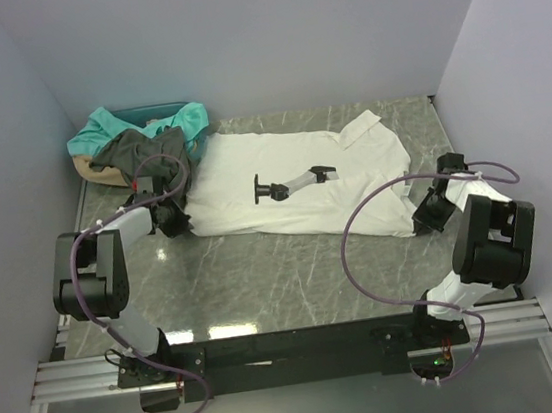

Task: Fold and stack the t-shirts
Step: Fold the tshirt

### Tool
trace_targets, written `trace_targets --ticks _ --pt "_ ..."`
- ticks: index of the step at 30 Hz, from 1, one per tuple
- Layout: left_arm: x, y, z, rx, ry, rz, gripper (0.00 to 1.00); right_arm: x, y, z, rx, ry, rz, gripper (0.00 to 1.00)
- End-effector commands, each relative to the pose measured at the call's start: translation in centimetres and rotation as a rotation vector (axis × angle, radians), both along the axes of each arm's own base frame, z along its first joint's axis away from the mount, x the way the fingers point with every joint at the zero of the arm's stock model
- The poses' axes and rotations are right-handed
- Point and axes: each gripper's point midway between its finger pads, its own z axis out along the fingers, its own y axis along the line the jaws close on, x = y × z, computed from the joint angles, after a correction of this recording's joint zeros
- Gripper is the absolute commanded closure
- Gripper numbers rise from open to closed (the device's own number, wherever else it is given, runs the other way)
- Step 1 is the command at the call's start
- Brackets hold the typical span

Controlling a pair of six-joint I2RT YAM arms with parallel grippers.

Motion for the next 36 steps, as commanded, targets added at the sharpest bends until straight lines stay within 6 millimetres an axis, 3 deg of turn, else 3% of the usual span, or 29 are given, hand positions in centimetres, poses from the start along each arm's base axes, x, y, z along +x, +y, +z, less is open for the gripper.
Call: trace_targets --ticks 1,14,24,25,27,29,30,31,34,36 --pt "-0.2 1.6 0.8 0.096 0.000 0.000 0.99 1.1 -1.8 0.9 -0.068 -0.012 -0.002 1.00" --pt "-2.5 1.9 2.1 0.100 0.011 0.018 0.99 0.1 -4.5 2.7 -0.226 0.007 -0.055 1.00" --pt "-6.7 1.1 2.8 0.023 0.056 0.077 0.98 -1.4 -5.4 4.2 -0.310 -0.013 -0.107 1.00" --pt "-7.0 1.0 3.0 0.017 0.055 0.079 0.95 -1.5 -5.5 4.3 -0.316 -0.014 -0.112 1.00" --pt "-7.7 0.9 3.5 0.007 0.056 0.084 0.77 -1.5 -5.5 4.8 -0.321 -0.026 -0.119 1.00" --pt "-8.1 1.1 4.3 0.017 0.052 0.086 0.57 -1.3 -5.5 5.3 -0.326 -0.039 -0.122 0.85" --pt "-8.1 1.2 4.8 0.022 0.047 0.090 0.53 -1.2 -5.6 5.9 -0.333 -0.055 -0.127 0.75" --pt "-7.8 1.4 5.6 0.030 0.029 0.091 0.42 -0.8 -5.7 6.6 -0.341 -0.071 -0.126 0.60" --pt "-8.0 1.7 7.2 0.050 0.013 0.090 0.28 0.3 -6.0 9.0 -0.381 -0.127 -0.130 0.47" --pt "-7.3 2.2 8.7 0.078 -0.026 0.102 0.21 0.9 -5.7 10.1 -0.409 -0.148 -0.108 0.44"
